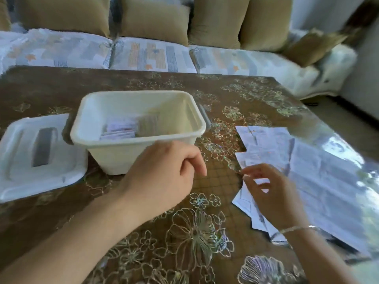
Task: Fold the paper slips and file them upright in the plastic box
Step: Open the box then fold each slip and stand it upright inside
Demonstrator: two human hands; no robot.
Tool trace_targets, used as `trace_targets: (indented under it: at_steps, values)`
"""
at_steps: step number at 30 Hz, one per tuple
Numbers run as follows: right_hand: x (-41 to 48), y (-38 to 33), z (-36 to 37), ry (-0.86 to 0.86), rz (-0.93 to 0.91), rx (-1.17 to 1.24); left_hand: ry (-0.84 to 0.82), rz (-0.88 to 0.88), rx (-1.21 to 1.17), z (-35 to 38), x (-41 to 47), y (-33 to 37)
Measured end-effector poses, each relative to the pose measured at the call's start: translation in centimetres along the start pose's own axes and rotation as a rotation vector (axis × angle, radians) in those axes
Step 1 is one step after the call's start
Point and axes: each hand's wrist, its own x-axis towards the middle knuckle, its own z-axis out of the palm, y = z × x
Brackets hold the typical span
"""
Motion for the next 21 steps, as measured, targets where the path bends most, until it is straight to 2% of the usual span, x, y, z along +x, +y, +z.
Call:
trace_targets:
  at_steps: [3,6,10,17,21]
  values:
    - [-2.2,3.6,0.5,-0.006,-0.002,-0.346,-0.103,-0.043,0.001,4.4,-1.2,-0.5]
    - [-3.8,5.3,0.1,-0.096,0.112,-0.491,-0.149,-0.069,0.007,7.4,-2.4,-0.6]
    - [-5.0,5.8,-0.2,-0.175,0.039,-0.668,-0.152,-0.081,-0.007,9.0,-3.6,-0.1]
    - [-7.3,3.1,1.6,-0.245,-0.183,-0.620,-0.081,-0.106,-0.009,9.4,-5.5,-1.0]
    - [-8.4,0.2,3.5,-0.350,-0.256,-0.444,-0.021,-0.104,0.053,8.9,-7.4,-3.0]
